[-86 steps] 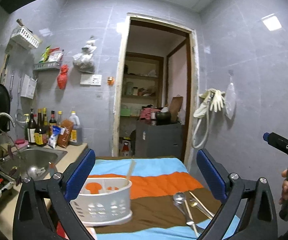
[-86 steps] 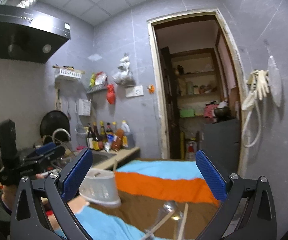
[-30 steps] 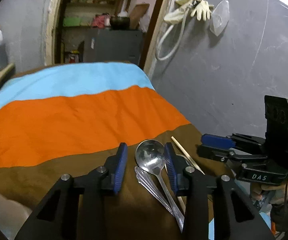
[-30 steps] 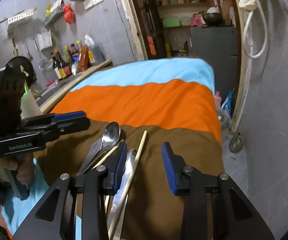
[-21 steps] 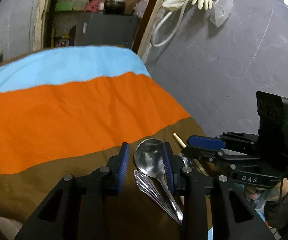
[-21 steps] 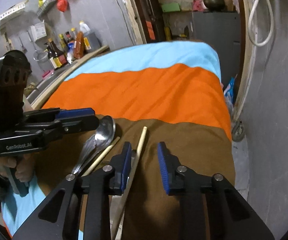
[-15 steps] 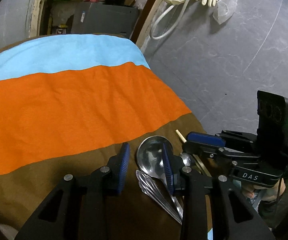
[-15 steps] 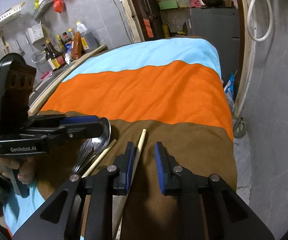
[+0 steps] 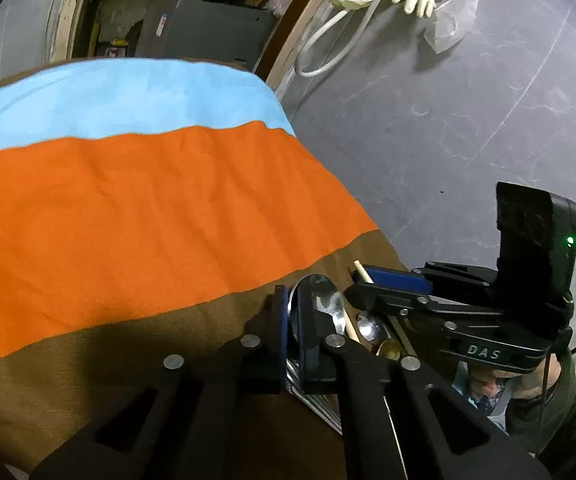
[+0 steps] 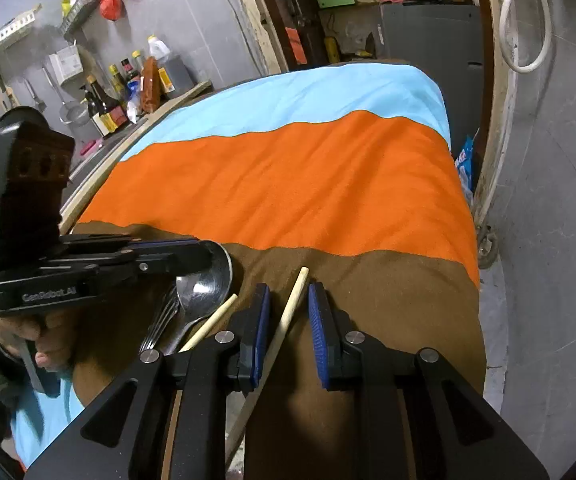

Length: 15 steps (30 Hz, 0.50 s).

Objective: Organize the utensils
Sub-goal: 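Close the right tool on a wooden chopstick while the left tool closes on a silver spoon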

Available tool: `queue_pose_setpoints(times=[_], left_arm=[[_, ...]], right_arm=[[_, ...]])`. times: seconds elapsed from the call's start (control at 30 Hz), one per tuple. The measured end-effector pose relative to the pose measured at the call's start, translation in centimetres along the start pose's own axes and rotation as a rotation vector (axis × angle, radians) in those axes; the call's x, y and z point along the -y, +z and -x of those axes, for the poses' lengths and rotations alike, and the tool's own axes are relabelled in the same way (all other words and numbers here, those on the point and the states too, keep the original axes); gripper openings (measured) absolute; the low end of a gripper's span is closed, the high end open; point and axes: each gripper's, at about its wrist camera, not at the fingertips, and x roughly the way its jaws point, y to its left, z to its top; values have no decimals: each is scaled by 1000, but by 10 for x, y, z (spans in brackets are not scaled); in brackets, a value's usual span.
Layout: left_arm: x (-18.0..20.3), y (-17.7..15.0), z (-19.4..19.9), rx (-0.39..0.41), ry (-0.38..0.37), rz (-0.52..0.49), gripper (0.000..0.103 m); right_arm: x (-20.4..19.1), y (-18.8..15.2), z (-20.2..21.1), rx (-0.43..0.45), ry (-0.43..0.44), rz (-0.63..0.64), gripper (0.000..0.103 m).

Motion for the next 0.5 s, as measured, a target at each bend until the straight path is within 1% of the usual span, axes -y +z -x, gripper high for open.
queue_pose_setpoints(times=[0.07,0.2,0.3,0.37,0.4,0.43,0.5], left_arm=[[8,0,2,18,21,-33,0],[27,-3,9,66,77,-114,0],[42,-8,20,117,135,-175,0],[50,-12,26,153,167,-193,0],[53,-14,30,175,187,-201,0],[58,-17,36,202,215,-212,0],[66,-22,44,249,260,-231,0]], right_arm=[[1,-1,1,7,4,-9,8],[3,-3,9,44,29,-37,4],[5,-5,22,97,56,-69,3],[7,-8,34,152,88,-95,3],[6,-9,38,168,94,-99,3],[5,-11,46,208,111,-101,3],[-1,-12,56,258,113,-91,3]])
